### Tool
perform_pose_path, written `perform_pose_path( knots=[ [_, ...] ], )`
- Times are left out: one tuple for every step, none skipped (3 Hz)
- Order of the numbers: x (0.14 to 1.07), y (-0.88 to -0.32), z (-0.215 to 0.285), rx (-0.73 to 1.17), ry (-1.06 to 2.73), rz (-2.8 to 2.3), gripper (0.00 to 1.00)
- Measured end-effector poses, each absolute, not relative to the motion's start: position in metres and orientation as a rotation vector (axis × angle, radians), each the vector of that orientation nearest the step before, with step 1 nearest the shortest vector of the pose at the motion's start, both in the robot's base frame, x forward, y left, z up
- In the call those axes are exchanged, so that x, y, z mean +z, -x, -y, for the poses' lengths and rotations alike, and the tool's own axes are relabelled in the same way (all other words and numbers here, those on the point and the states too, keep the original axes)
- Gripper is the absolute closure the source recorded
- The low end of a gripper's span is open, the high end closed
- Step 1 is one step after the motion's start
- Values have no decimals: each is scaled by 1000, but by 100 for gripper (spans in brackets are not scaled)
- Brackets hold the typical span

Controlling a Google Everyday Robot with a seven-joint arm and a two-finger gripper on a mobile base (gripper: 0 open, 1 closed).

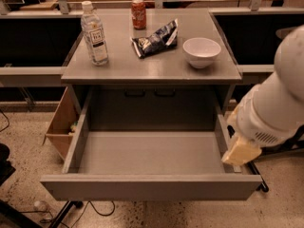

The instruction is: Close top drawer

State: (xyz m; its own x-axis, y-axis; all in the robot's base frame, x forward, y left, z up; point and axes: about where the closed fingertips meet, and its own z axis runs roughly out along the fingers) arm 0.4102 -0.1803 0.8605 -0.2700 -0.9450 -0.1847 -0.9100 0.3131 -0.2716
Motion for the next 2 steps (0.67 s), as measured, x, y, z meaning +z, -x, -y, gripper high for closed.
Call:
perform_pose_path(
  knots=[
    [780, -384, 171, -253, 1726, -2339, 73],
    [732, -359, 166, -350, 1785, -2352, 96]
  ],
)
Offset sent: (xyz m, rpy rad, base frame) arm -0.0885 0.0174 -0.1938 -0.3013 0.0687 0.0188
